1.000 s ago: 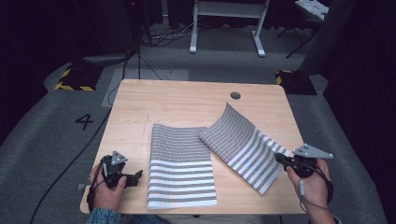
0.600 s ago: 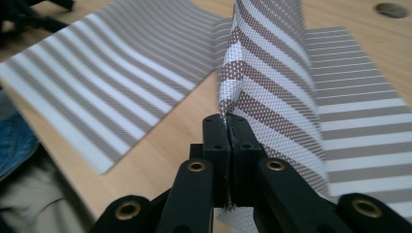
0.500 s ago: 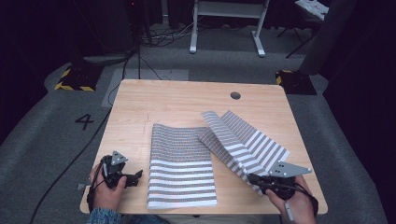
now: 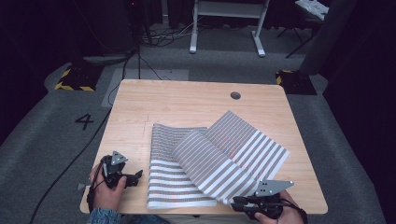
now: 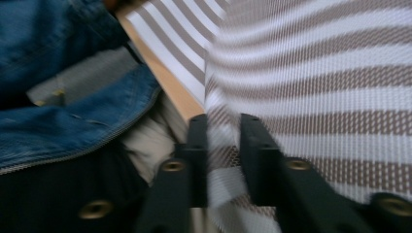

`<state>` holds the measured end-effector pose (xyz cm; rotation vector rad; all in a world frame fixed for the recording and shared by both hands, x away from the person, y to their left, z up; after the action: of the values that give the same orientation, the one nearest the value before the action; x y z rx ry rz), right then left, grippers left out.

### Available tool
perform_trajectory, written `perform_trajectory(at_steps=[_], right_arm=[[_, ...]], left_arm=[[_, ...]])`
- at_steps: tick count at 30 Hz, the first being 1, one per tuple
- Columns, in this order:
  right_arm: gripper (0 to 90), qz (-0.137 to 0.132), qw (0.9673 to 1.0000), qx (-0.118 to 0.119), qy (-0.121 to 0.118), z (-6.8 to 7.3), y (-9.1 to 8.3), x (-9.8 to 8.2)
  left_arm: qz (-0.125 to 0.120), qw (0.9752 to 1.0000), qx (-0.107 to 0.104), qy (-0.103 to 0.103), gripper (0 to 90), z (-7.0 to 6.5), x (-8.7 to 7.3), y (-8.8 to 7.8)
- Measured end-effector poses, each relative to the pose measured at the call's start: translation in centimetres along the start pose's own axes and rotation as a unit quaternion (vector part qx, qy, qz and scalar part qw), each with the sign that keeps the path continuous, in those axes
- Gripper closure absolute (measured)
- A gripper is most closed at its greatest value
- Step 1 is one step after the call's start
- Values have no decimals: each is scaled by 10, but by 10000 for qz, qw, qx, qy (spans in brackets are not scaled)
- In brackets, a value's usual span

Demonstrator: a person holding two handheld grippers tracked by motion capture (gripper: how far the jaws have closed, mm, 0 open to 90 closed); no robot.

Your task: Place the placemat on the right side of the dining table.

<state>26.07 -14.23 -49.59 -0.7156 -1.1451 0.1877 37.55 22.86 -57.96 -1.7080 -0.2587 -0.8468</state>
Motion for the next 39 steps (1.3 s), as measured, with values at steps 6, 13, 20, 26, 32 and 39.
perform_trajectory(at_steps=[6, 13, 20, 26, 32, 39], right_arm=[[447, -605, 9962, -609, 140, -32, -27, 20], [364, -274, 9687, -2275, 954, -140, -58, -1], [330, 169, 9334, -3231, 1554, -216, -63, -44], [316, 306, 9180, -3492, 1857, -236, -65, -64], [278, 417, 9128, -3654, 1775, -243, -57, -67], [754, 390, 9275, -3336, 1641, -233, -49, -58]], left_arm=[[-1, 10000, 2, 0, 1, 0, 0, 0], [-19, 10000, 18, -5, 3, 0, 0, 0], [-17, 10000, 20, -5, 4, 0, 0, 0], [28, 10000, 2, -2, 1, 0, 0, 0], [21, 10000, 33, 11, 1, 1, 0, 0], [-7, 10000, 45, -9, 1, 0, 2, 2]])
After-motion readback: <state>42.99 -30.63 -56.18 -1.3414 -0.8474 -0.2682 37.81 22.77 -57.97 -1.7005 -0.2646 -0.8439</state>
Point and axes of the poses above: each handheld gripper's, and its own axes: y roughly forward along the jaws, x roughly out of its top, z roughly to its left, the point moved 10 cm from there along y, roughly forward along the jaws, and after that the axes turned 4 degrees about -y, right-handed, at the moved point
